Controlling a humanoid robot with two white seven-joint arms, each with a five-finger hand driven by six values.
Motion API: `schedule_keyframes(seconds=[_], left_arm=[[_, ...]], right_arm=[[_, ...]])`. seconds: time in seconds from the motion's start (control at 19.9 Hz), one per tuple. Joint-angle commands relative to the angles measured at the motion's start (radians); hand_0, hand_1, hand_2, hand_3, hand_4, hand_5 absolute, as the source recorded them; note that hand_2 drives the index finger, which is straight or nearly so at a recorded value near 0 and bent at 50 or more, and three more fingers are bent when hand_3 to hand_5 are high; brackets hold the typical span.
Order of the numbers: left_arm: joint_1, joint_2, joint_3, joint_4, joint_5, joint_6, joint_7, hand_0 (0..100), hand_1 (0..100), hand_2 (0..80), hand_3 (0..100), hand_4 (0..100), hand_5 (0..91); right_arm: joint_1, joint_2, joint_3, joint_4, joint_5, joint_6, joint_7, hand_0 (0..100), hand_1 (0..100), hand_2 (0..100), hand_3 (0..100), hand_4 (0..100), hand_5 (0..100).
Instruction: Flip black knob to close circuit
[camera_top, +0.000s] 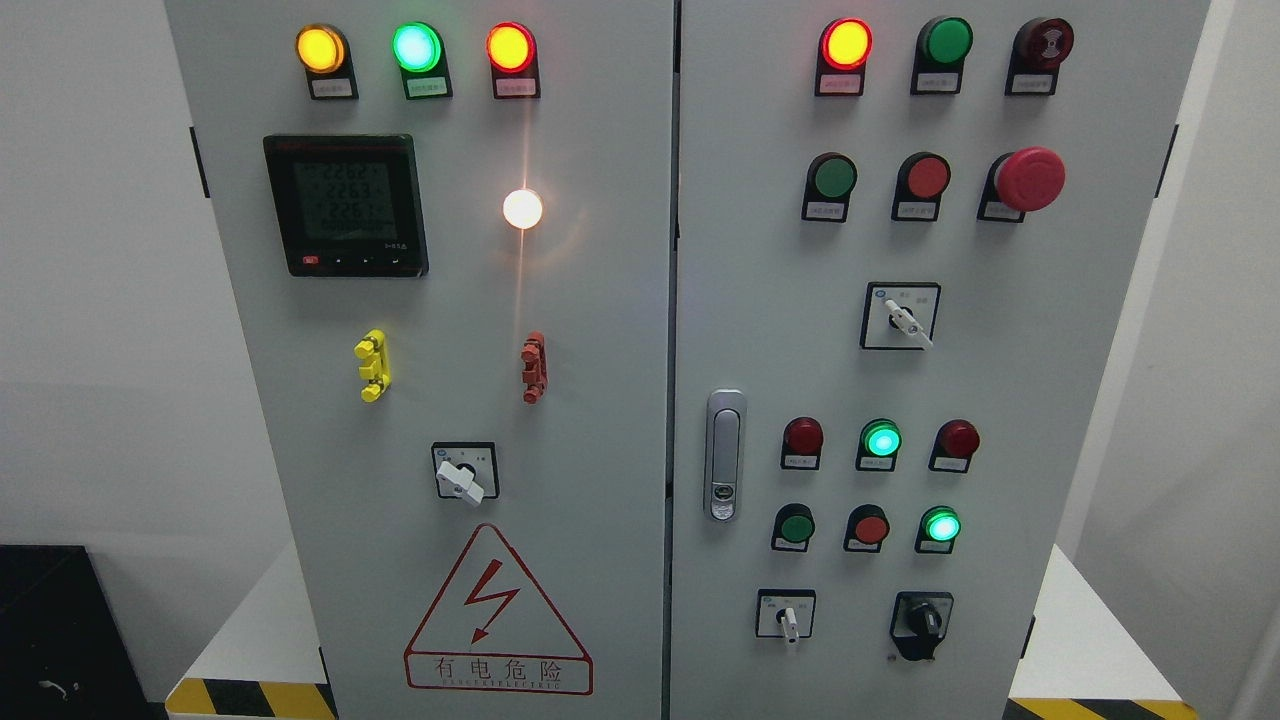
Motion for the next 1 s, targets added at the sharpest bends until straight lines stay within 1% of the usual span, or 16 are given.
schedule_keyframes(seconds=[0.0, 0.25, 0.4, 0.55, 0.6, 0.65, 0.75, 0.85, 0.95], left_arm=[[0.006, 0.0, 0.0, 0.0, 0.0, 0.0, 0.001, 12, 56, 0.0, 0, 0, 0.0], [0.006, -0.001, 0.0, 0.0, 0.0, 0.0, 0.001, 12, 56, 0.0, 0, 0, 0.0], [0.006, -0.001, 0.0, 0.0, 0.0, 0.0, -0.001, 12, 56, 0.0, 0, 0, 0.0], [0.006, 0.0, 0.0, 0.0, 0.0, 0.0, 0.001, 12, 56, 0.0, 0, 0, 0.0], [0.006, 0.0, 0.0, 0.0, 0.0, 0.0, 0.001, 12, 56, 0.0, 0, 0, 0.0], [0.006, 0.0, 0.0, 0.0, 0.0, 0.0, 0.001, 12, 56, 0.0, 0, 0, 0.0], [0.006, 0.0, 0.0, 0.0, 0.0, 0.0, 0.001, 12, 56, 0.0, 0, 0, 0.0], [0.006, 0.0, 0.0, 0.0, 0.0, 0.0, 0.001, 12, 56, 0.0, 0, 0, 0.0], [0.006, 0.0, 0.0, 0.0, 0.0, 0.0, 0.001, 12, 56, 0.0, 0, 0, 0.0]], right_arm=[[-0.001, 0.003, -0.001, 0.003, 0.0, -0.001, -0.001, 0, 6, 0, 0, 0, 0], [-0.004, 0.005, -0.003, 0.0, 0.0, -0.001, -0.001, 0, 6, 0, 0, 0, 0], [-0.001, 0.006, -0.005, -0.046, 0.004, 0.004, -0.001, 0, 6, 0, 0, 0, 0], [0.001, 0.006, -0.008, -0.097, 0.041, 0.044, -0.001, 0, 6, 0, 0, 0, 0], [0.005, 0.009, -0.021, -0.121, 0.072, 0.05, -0.002, 0, 6, 0, 0, 0, 0], [0.008, 0.015, -0.05, -0.15, 0.117, 0.058, -0.002, 0, 6, 0, 0, 0, 0], [0.014, 0.017, -0.116, -0.193, 0.246, 0.076, -0.004, 0, 6, 0, 0, 0, 0], [0.014, 0.015, -0.17, -0.239, 0.366, 0.082, -0.012, 0, 6, 0, 0, 0, 0], [0.014, 0.017, -0.187, -0.294, 0.42, 0.102, -0.015, 0, 5, 0, 0, 0, 0]])
